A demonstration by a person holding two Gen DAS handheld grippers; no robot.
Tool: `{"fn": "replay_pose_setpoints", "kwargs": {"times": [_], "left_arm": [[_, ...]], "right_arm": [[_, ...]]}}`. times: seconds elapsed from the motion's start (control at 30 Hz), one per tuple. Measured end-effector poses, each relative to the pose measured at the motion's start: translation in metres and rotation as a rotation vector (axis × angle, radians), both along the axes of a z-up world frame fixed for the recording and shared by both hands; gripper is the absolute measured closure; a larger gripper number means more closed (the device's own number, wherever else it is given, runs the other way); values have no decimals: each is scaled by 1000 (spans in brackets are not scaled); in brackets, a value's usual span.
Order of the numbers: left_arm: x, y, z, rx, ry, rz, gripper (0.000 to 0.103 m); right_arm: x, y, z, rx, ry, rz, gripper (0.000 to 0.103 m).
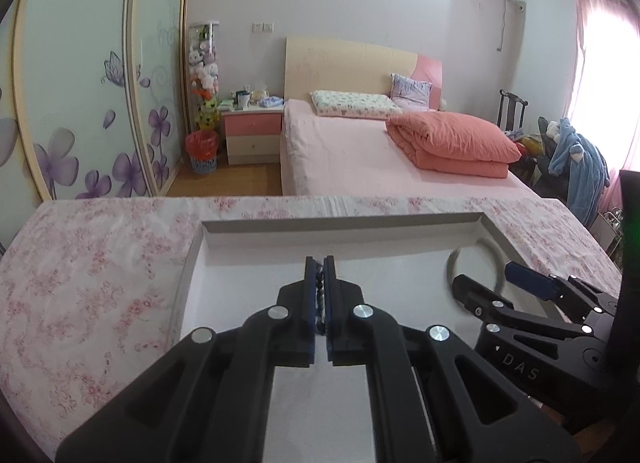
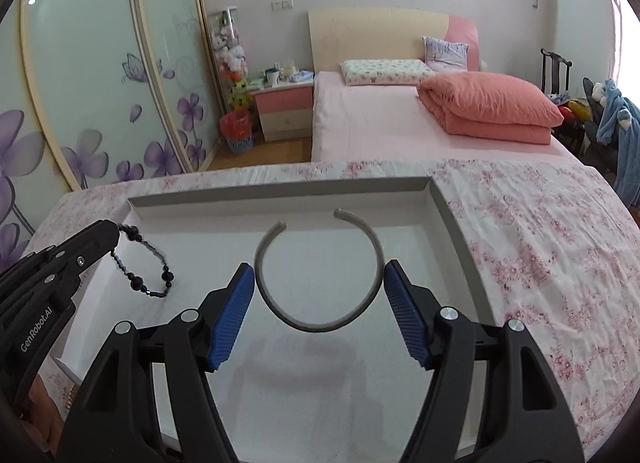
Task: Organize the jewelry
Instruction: 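Carry both pieces into the grey tray and open both tools, then withdraw both open tools from the tray back to the jewelry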
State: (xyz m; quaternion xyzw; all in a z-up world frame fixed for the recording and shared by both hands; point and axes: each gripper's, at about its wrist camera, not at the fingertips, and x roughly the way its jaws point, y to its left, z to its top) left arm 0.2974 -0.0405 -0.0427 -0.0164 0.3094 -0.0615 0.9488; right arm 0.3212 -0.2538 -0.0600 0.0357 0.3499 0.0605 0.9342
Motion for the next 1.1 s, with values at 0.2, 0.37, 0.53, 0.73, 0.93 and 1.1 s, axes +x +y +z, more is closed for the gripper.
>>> {"fn": "replay_pose_setpoints", "kwargs": {"times": [0.2,0.37,0.53,0.73,0.93,1.1], "left_arm": [[-2,10,1,-18,8,22,94],[-9,30,15,-48,-15,77,92],[-25,49,27,-68,-28,124,87],[-55,63,35,-72,-42,138,83],[-97,82,33,-67,-45,146,75],[-124,103,19,-78,-9,172,70]], "right_arm": [[-7,-4,11,5,-30,5,26],[-15,-13,22,8,-59,-23,26],[-29,-16,33,5,-84,-37,26],[-54,-20,45,-14,-119,-32,26],[-90,-27,49,-10,-128,-12,26],[-130,-18,31,-1,-69,69,26]]}}
